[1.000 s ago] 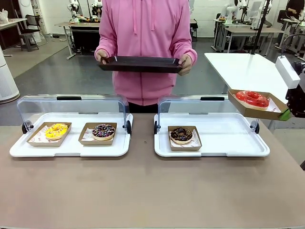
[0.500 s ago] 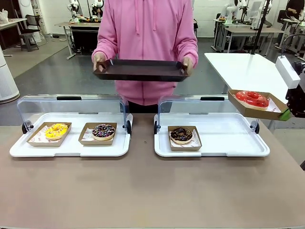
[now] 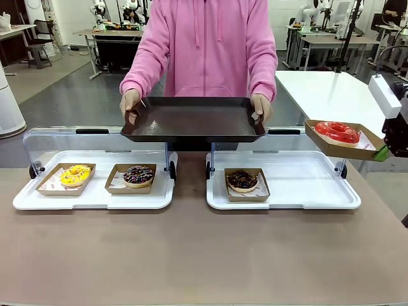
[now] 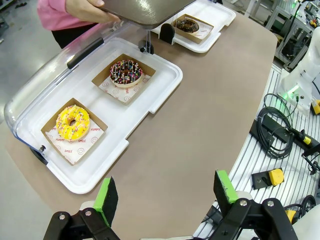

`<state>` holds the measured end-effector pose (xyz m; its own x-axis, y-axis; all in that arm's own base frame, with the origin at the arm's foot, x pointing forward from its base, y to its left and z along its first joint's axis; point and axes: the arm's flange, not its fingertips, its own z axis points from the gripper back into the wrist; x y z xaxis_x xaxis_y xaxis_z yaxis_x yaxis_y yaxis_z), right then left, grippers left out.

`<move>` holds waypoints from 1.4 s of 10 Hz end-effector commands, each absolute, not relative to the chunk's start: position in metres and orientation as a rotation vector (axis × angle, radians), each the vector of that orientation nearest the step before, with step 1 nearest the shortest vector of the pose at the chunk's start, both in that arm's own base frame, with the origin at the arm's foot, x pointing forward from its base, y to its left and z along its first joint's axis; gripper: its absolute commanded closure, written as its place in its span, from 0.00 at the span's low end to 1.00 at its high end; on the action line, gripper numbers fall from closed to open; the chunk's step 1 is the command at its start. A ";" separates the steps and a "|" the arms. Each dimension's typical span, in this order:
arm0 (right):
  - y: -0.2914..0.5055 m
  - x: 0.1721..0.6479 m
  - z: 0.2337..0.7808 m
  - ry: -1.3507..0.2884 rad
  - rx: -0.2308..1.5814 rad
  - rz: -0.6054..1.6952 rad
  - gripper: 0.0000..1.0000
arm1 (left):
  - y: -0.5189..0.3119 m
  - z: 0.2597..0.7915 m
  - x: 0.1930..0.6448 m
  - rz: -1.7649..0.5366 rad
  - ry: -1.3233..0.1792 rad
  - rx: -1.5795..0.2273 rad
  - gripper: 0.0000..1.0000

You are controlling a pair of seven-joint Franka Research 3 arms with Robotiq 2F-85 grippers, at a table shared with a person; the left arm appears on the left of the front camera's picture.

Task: Provide the desired donut to the person.
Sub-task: Place the picked Paper togo box onto the Handle tray extended by the person.

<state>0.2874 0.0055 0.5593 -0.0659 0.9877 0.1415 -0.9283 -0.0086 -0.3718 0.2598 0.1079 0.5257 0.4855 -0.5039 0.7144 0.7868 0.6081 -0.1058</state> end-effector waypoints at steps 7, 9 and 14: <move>0.003 0.286 0.560 -0.400 -0.199 1.582 1.00 | 0.110 0.525 0.259 -0.839 -0.705 -0.464 0.00; 0.003 0.286 0.560 -0.400 -0.199 1.582 1.00 | 0.110 0.525 0.259 -0.839 -0.705 -0.464 0.00; 0.005 0.287 0.559 -0.420 -0.179 1.585 0.99 | 0.110 0.525 0.259 -0.839 -0.705 -0.464 0.00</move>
<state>0.2875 0.0055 0.5592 -0.0670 0.9875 0.1428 -0.9284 -0.0093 -0.3715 0.2598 0.1079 0.5257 0.4854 -0.5040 0.7144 0.7869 0.6080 -0.1056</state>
